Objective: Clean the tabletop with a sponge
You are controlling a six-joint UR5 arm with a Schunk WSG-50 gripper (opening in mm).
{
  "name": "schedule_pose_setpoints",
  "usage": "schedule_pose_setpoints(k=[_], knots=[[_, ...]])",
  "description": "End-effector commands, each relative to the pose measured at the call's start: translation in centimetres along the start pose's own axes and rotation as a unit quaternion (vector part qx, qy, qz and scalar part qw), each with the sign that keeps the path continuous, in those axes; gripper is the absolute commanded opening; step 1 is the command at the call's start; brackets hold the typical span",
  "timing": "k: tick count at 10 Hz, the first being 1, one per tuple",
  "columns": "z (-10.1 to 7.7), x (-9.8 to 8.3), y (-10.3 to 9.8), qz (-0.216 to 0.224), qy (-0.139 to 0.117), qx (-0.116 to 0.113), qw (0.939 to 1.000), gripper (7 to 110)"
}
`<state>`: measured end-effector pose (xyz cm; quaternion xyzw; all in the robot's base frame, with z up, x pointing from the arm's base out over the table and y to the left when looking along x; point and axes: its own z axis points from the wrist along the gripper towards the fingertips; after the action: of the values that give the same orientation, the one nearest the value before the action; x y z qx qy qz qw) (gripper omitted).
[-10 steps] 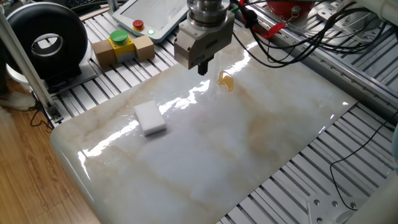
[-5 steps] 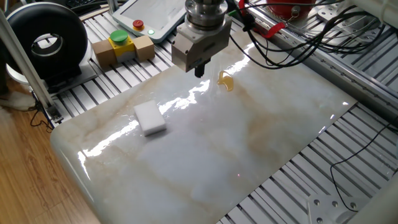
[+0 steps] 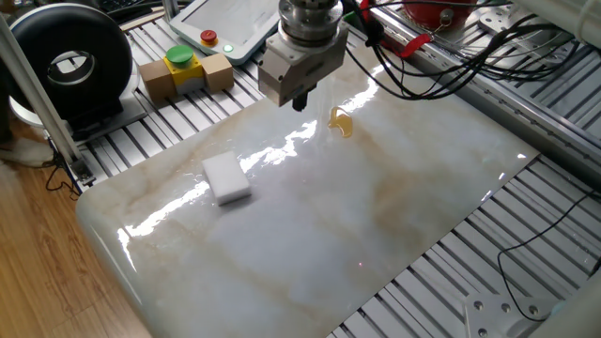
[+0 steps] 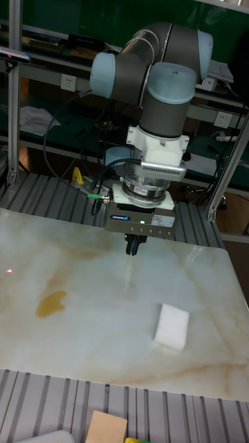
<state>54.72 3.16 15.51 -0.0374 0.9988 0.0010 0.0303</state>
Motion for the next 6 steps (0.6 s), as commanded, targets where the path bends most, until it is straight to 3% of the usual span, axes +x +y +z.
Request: schedule_pose_setpoints(k=[1,2,4,6], knots=[[-0.2,-0.6,-1.6,-0.008,-0.012,0.030,0.9994,7],[-0.3,-0.4,-2.9,-0.014,-0.007,0.058,0.9982,7],[-0.3,0.8,-3.0,0.011,0.016,0.060,0.9980,7],[-0.3,0.9,-2.8,0.015,0.018,0.055,0.9982,7]])
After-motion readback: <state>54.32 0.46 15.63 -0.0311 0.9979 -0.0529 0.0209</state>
